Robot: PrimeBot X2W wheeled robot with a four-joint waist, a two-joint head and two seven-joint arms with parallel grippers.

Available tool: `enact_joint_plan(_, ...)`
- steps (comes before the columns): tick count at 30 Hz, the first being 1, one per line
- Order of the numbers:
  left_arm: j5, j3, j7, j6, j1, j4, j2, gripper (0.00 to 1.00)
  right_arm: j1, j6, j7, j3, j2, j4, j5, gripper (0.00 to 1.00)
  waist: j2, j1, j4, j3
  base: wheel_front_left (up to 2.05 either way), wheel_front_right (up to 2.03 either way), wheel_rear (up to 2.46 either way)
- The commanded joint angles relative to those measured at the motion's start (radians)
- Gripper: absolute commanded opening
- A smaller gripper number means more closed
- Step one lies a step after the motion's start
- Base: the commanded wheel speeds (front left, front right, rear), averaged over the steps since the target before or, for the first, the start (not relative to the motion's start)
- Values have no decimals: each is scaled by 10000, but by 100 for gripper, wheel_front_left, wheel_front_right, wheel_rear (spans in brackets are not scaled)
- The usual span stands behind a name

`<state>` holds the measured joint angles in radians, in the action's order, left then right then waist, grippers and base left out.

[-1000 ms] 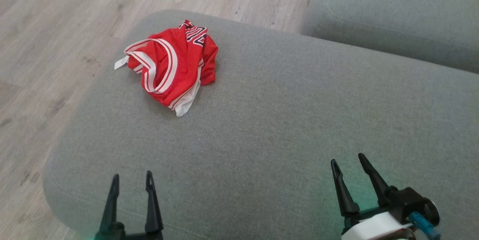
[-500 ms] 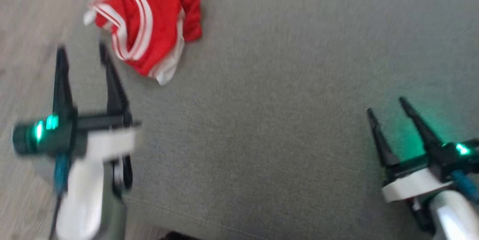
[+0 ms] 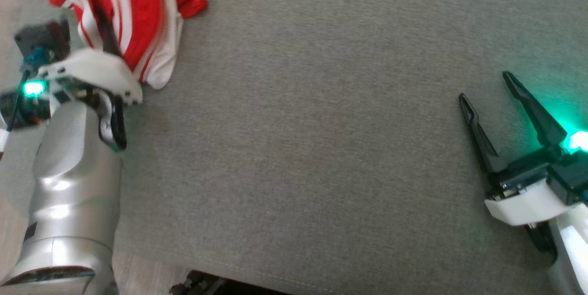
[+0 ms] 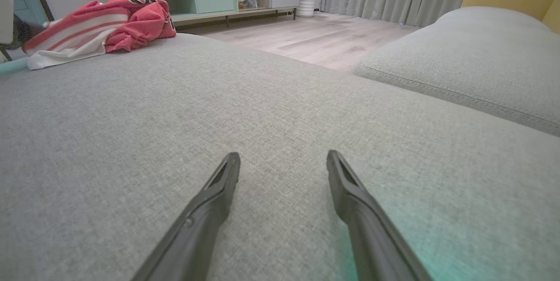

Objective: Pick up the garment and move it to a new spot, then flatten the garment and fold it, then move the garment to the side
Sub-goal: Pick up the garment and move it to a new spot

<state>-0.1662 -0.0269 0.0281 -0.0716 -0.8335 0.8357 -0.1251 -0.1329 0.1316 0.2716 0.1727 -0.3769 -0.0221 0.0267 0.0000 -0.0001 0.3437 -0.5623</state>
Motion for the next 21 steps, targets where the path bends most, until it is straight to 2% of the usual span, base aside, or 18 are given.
enact_joint_plan(1,-175,-396,-330,55,-98,458,-627,100,-322,-9,-98,97,-246,-498,30,100,0,1,-239,-152,0,0,0)
enact_joint_plan(3,-392,-499,-571,235,-284,1259,-665,100,-419,-9,-98,105,-205,-500,24,100,0,1,-373,-190,0,0,0)
enact_joint_plan(4,-484,-543,-503,349,-365,1514,-696,35,-445,-9,-98,97,-165,-503,21,100,0,1,-433,-189,0,0,0)
enact_joint_plan(5,-554,-583,-258,449,-446,1653,-726,0,-449,-9,-98,79,-121,-513,19,100,0,1,-478,-173,0,0,0)
enact_joint_plan(10,-279,-420,1542,448,-775,1729,-1162,0,-352,-9,-98,124,290,-655,10,100,0,1,-674,398,0,0,0)
enact_joint_plan(12,-29,-251,1946,434,-930,1558,-1474,0,-345,-9,-98,239,566,-719,30,100,0,1,-842,823,0,0,0)
enact_joint_plan(18,1089,555,2279,279,-1364,90,-2520,0,-385,-9,-98,619,1487,-1002,118,100,0,1,-1769,2367,0,0,0)
enact_joint_plan(20,1466,874,2300,365,-1423,-578,-2873,0,-388,-9,-98,839,1742,-1120,108,100,0,1,-2240,2851,0,0,0)
enact_joint_plan(21,1794,1167,2307,449,-1403,-1237,-3159,0,-408,-9,-98,1033,1951,-1233,81,100,0,1,-2751,3301,0,0,0)
